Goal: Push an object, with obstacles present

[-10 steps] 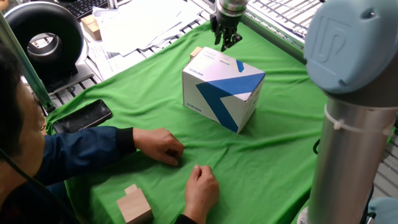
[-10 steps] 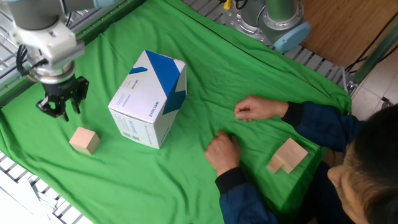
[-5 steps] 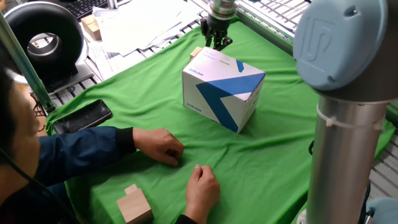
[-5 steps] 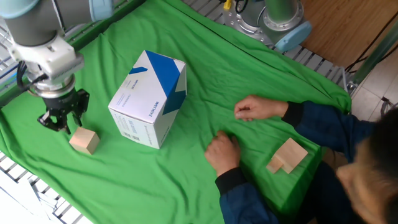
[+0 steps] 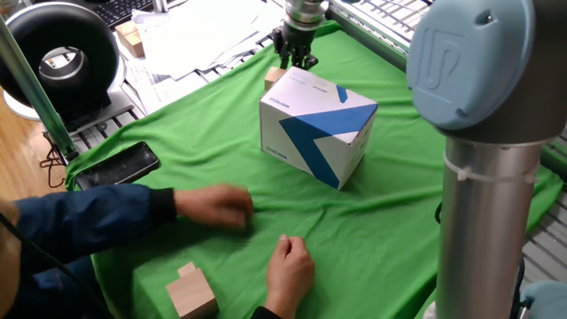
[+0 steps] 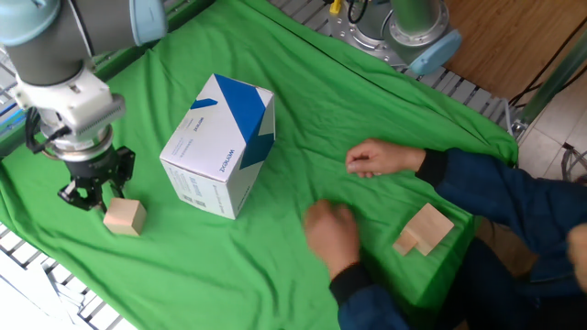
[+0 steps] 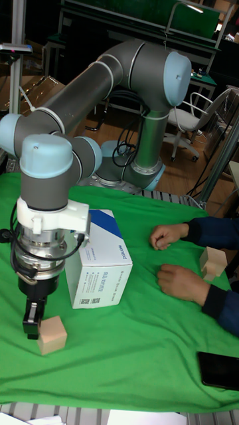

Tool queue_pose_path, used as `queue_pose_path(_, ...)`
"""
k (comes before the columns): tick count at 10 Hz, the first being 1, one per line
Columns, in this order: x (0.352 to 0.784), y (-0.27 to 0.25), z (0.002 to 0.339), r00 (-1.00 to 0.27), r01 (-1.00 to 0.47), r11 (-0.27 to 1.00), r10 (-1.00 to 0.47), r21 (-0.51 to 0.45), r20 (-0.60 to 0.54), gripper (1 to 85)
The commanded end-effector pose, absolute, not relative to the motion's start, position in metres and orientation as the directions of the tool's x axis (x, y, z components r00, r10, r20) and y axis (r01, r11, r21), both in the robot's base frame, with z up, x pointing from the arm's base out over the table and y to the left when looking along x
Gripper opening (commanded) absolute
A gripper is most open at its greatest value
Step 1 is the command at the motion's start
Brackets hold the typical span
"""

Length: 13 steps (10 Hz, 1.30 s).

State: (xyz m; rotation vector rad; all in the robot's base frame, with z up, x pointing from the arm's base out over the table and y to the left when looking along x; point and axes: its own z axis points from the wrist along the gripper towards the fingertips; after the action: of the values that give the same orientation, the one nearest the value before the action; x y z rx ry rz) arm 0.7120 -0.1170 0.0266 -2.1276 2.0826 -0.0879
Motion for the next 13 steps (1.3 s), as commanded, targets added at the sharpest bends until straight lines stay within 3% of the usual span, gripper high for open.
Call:
queue_pose_path(1, 0.717, -0.097, 0.027, 0.022, -0.99, -0.008, -0.995, -0.143, -0.096, 36.0)
queue_pose_path(13, 0.708, -0.028, 0.025, -0.002, -0.994, 0.012, -0.995, -0.106, -0.095, 37.3)
